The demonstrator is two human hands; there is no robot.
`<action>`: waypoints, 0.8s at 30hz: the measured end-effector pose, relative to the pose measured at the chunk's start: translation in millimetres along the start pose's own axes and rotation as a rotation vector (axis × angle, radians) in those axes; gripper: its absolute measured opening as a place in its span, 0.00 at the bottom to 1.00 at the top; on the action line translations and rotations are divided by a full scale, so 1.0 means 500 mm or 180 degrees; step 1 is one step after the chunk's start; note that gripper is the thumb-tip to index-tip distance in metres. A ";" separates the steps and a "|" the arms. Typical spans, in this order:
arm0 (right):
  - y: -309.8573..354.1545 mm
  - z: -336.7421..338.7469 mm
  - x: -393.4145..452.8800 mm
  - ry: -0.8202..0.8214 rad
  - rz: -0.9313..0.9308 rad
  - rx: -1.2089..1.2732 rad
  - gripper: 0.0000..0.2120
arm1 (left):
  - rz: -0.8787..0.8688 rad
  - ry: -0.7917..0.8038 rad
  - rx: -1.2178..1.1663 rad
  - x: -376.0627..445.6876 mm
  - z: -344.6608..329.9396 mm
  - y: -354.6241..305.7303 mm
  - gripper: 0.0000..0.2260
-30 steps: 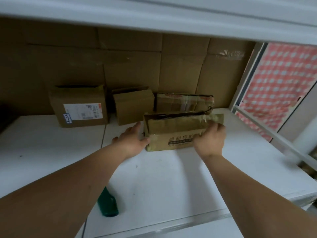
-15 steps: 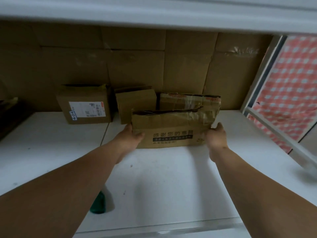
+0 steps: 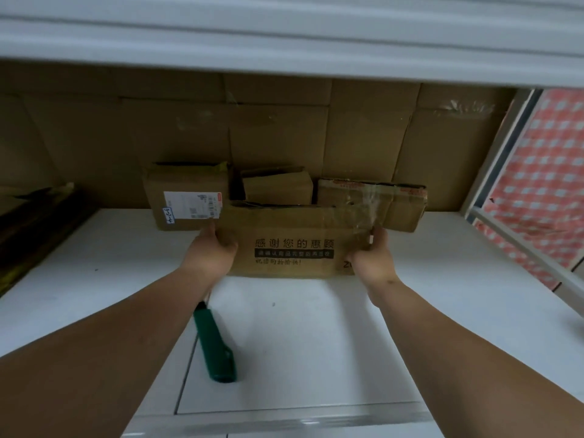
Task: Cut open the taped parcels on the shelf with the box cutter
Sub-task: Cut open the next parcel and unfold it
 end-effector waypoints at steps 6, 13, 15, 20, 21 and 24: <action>0.066 -0.107 -0.061 -0.0022 0.0252 0.0098 0.32 | -0.0153 -0.0450 -0.0517 0.015 0.148 0.064 0.26; 0.139 -0.283 -0.154 0.0165 0.0465 0.0463 0.27 | -0.0037 -0.0999 0.0129 -0.002 0.376 0.154 0.19; 0.148 -0.336 -0.182 0.0258 0.0505 0.0341 0.25 | -0.0033 -0.0948 0.0460 -0.011 0.426 0.181 0.21; 0.157 -0.450 -0.248 0.0446 0.0719 -0.0017 0.17 | 0.0168 -0.0661 0.1574 -0.040 0.509 0.249 0.30; 0.154 -0.467 -0.257 0.0509 0.0750 -0.0027 0.16 | 0.0273 -0.0526 0.1771 -0.043 0.517 0.268 0.34; 0.139 -0.501 -0.276 0.0594 0.0798 -0.0191 0.13 | 0.0502 -0.0169 0.2222 -0.057 0.525 0.315 0.42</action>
Point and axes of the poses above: each hand's wrist, its own x-axis towards the middle knuckle, its own z-axis out of the back of the hand, y = z × x, the point moved 6 cm from there along x, towards the middle knuckle, and after that the axes turned 6 degrees about -z, right-handed, at the moved point
